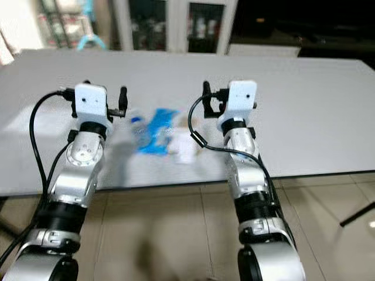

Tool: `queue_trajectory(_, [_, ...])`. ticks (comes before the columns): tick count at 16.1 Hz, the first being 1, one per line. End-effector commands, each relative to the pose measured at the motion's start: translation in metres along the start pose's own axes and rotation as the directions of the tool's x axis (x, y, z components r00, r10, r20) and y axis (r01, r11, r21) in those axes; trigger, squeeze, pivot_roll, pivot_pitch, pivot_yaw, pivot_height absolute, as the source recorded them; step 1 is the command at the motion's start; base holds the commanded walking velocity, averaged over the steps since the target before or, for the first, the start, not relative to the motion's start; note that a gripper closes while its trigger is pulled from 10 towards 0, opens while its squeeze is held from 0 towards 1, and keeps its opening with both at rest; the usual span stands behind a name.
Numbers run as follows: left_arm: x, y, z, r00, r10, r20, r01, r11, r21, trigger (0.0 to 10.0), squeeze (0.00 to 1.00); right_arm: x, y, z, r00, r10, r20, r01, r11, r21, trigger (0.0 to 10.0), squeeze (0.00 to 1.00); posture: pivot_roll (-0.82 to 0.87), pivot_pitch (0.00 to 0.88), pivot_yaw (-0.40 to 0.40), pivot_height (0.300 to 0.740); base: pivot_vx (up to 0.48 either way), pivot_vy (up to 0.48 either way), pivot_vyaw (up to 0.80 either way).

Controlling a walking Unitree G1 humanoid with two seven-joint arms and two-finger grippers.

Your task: Picking trash to rubbish bin

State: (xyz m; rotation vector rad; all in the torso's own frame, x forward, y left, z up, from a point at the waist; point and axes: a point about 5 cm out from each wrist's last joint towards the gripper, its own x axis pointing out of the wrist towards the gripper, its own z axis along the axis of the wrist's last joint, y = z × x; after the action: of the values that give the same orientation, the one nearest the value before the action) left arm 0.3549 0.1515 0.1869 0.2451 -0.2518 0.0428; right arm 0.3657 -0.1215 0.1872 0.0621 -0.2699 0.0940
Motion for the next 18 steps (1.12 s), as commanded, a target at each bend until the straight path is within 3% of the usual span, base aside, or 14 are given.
queue_trajectory(1, [0.002, -0.007, 0.007, 0.999, -0.036, 0.02, 0.036, 0.999, 0.007, 10.0, 0.0, 0.0, -0.006, 0.002, 1.0, -0.029, 0.002, 0.029, 1.0, 0.009, 10.0, 0.0, 0.02, 0.021, -0.054, 0.74, 0.48, 0.0, 0.0])
queue_trajectory(6, [0.001, -0.004, 0.009, 0.998, -0.052, 0.026, 0.052, 0.999, 0.016, 10.0, 0.0, -0.002, 0.0, -0.002, 1.0, -0.03, -0.006, 0.03, 0.999, 0.031, 10.0, 0.0, 0.04, 0.027, -0.031, 0.74, 0.451, 0.0, 0.0])
queue_trajectory(15, [-0.001, -0.013, 0.012, 0.995, -0.096, 0.036, 0.096, 0.995, 0.012, 10.0, 0.0, -0.005, 0.001, -0.002, 1.0, -0.024, -0.003, 0.024, 1.0, 0.009, 10.0, 0.0, 0.02, 0.0, -0.034, 0.74, 0.0, 0.0, 0.0])
queue_trajectory(18, [-0.003, -0.014, 0.011, 0.995, -0.095, 0.034, 0.094, 0.996, 0.007, 10.0, 0.0, -0.005, 0.005, -0.003, 1.0, 0.002, -0.01, -0.002, 1.0, 0.003, 10.0, 0.0, 0.03, 0.0, -0.047, 0.74, 0.0, 0.0, 0.8])
